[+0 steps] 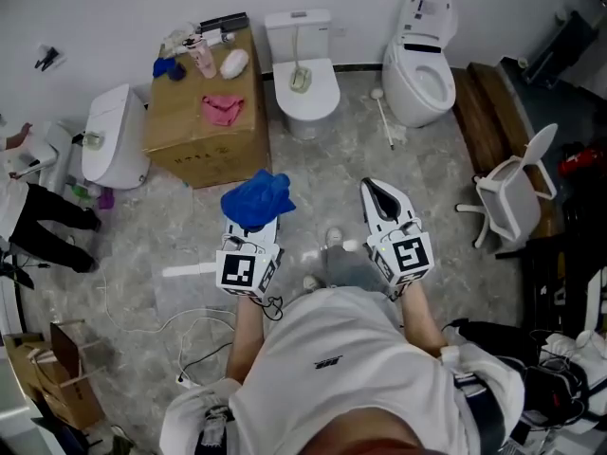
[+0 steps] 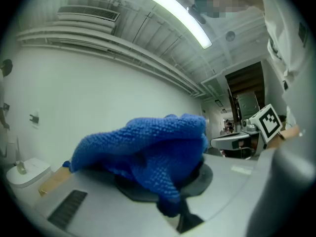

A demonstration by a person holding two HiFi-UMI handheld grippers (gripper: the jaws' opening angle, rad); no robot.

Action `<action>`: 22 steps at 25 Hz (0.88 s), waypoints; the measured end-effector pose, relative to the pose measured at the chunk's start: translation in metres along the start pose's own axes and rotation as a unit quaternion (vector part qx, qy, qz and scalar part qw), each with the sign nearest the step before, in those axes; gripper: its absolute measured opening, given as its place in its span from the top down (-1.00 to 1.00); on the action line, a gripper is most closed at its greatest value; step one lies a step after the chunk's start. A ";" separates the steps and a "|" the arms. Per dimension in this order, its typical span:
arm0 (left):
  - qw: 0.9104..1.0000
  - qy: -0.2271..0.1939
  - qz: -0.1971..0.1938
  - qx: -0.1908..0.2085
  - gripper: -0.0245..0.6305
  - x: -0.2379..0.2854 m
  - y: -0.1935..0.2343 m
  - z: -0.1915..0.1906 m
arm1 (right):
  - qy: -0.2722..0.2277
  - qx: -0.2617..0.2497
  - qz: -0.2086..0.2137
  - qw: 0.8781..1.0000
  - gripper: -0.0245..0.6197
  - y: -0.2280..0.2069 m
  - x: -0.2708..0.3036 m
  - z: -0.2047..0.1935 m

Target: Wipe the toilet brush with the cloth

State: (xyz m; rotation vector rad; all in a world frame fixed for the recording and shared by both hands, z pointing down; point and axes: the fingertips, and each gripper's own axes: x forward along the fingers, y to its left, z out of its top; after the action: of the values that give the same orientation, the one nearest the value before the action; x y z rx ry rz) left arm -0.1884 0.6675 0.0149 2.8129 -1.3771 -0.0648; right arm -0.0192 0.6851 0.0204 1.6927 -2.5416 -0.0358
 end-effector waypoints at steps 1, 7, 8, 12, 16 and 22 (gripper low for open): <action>1.000 0.000 0.001 0.001 0.72 0.006 0.002 0.000 | -0.001 0.001 0.000 1.000 0.94 -0.003 0.005 0.000; 1.000 0.000 0.003 0.014 0.72 0.051 0.017 -0.003 | -0.015 0.003 0.007 1.000 0.94 -0.029 0.046 -0.001; 1.000 0.001 0.004 0.016 0.72 0.061 0.021 -0.004 | -0.016 0.006 0.008 1.000 0.94 -0.035 0.055 -0.002; 1.000 0.009 0.011 0.017 0.72 0.104 0.036 -0.009 | -0.009 0.012 0.018 1.000 0.94 -0.063 0.094 -0.011; 1.000 0.016 0.010 0.016 0.72 0.151 0.050 -0.010 | -0.001 0.014 0.027 1.000 0.94 -0.097 0.133 -0.015; 0.999 0.029 0.026 0.010 0.72 0.219 0.067 -0.019 | 0.006 0.017 0.048 0.999 0.94 -0.146 0.184 -0.019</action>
State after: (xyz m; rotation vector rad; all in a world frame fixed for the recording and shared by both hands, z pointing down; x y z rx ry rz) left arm -0.1068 0.4535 0.0281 2.7686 -1.4447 0.0305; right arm 0.0462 0.4591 0.0401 1.5750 -2.6253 0.0232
